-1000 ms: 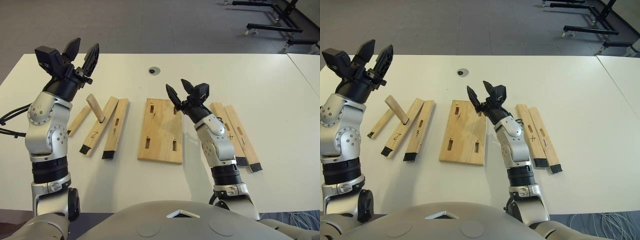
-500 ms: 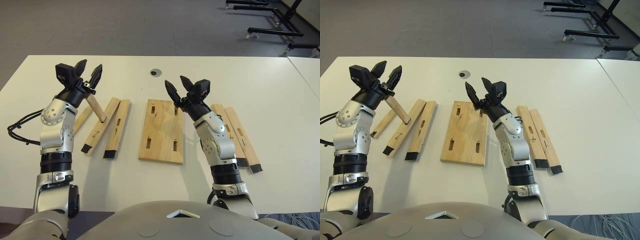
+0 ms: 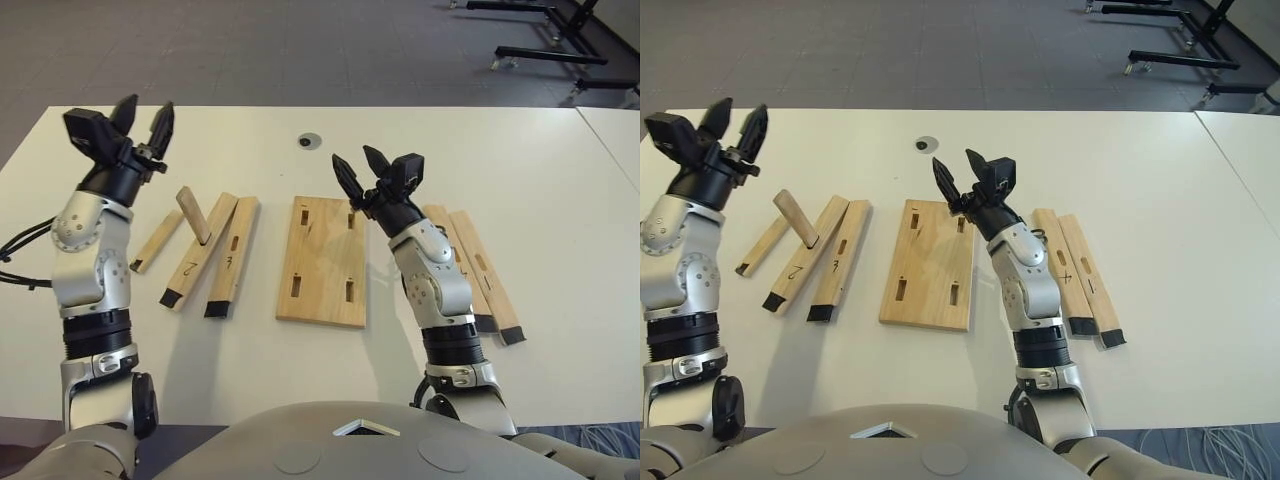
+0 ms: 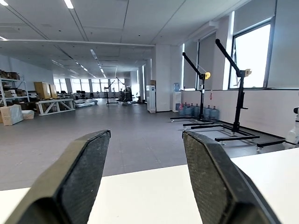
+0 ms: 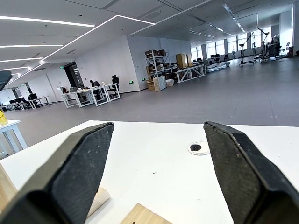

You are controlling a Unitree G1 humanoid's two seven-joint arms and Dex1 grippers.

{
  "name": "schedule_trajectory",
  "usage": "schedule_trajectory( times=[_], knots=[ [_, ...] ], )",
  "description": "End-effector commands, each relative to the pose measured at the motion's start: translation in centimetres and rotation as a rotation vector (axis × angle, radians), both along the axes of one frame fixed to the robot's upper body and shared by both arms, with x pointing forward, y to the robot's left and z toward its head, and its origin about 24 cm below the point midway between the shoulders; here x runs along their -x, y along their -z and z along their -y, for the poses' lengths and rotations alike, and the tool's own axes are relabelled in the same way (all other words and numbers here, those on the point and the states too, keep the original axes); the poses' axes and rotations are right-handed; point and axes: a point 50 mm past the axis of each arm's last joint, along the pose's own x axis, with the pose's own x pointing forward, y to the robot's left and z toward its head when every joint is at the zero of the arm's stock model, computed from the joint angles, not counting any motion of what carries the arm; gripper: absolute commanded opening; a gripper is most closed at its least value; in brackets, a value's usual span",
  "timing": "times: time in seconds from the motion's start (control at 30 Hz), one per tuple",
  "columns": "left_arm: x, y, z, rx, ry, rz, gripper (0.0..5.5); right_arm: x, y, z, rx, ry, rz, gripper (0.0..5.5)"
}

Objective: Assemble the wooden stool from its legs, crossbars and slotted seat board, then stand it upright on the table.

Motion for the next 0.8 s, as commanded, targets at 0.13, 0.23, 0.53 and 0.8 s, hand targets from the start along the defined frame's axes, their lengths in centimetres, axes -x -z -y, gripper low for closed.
schedule_trajectory(
  times=[0.13,0.23,0.53,0.8],
  knots=[
    [3.4,5.2,-3.2,-0.228,-0.049,-0.369,2.83,0.8,0.3,0.4,0.0,0.032,-0.016,3.54],
    [5.0,9.1,-2.2,-0.221,-0.041,-0.542,2.83,0.8,0.5,0.6,0.008,0.038,-0.034,3.54],
    [8.8,10.8,0.6,-0.119,-0.01,-0.661,2.83,1.6,1.1,1.0,0.05,0.024,-0.086,3.54],
    [9.3,10.8,0.4,-0.169,0.047,-0.712,2.83,2.6,1.6,0.9,0.042,0.054,-0.11,3.54]
  ],
)
